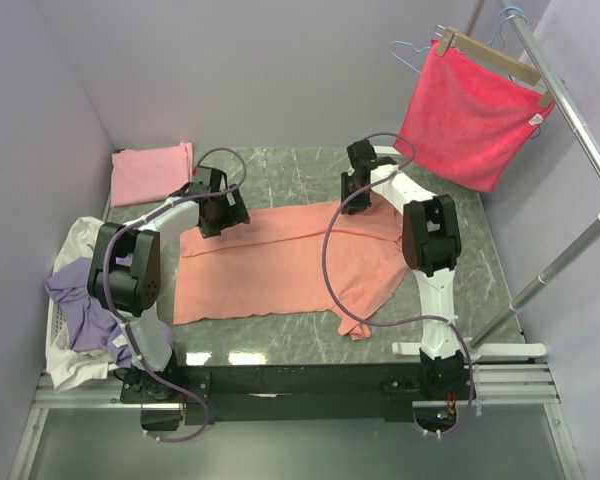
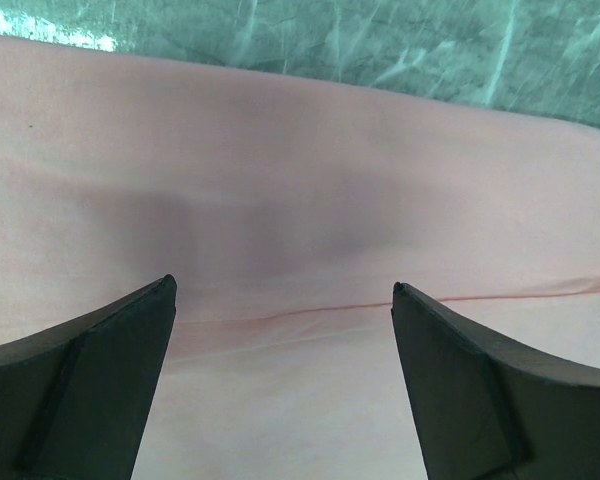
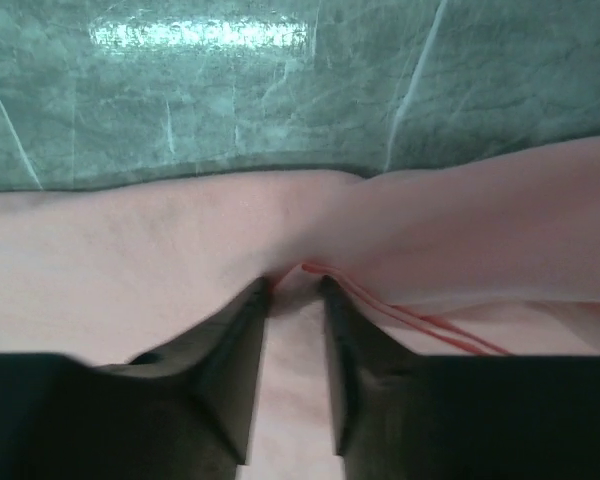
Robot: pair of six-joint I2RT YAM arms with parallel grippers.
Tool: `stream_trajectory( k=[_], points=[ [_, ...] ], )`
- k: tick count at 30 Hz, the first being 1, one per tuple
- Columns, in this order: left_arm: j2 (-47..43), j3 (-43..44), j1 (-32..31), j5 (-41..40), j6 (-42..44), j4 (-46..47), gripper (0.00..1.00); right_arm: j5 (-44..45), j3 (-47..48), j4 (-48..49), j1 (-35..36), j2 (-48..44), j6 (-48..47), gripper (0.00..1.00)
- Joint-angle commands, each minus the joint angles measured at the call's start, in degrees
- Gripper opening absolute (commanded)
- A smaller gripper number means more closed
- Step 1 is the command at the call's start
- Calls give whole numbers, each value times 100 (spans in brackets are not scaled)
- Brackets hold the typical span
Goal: Fold and stack the t-shirts
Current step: Fold the flattened tshirt in 1/3 of the way
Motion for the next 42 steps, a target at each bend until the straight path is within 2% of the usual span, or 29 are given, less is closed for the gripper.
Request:
stream_trajectory(
  k=[1,2,6,8,20,30,34,39,40,42],
  points=[
    [122,16,-32,94,97,91,94,390,186,-213,71,-24,-109,28],
    [140,25,-32,103,106,83,94,407,194,-213,62,-24,-118,22],
    [166,34,-32,51,114,65,94,644,159,-239,106,-146,-127,10],
    [175,8,-41,33,123,65,94,680,19,-195,141,-261,-144,0],
    [271,-54,-41,94,132,144,93,1602,-1255,-283,765,-1649,268,2],
    [403,-54,-32,226,194,214,93,1620,-3257,-116,1406,-2756,1427,4],
    [465,-80,-32,270,202,250,93,1357,-3883,69,1688,-3170,1649,54],
    [500,-80,-32,279,194,258,93,1952,-4007,-2,1803,-3916,1693,60],
    [483,-80,-32,270,194,267,93,2302,-3998,-2,1750,-4013,1658,62],
    [456,-89,-32,288,185,285,93,2367,-3946,165,1400,-4146,1483,61]
  ],
)
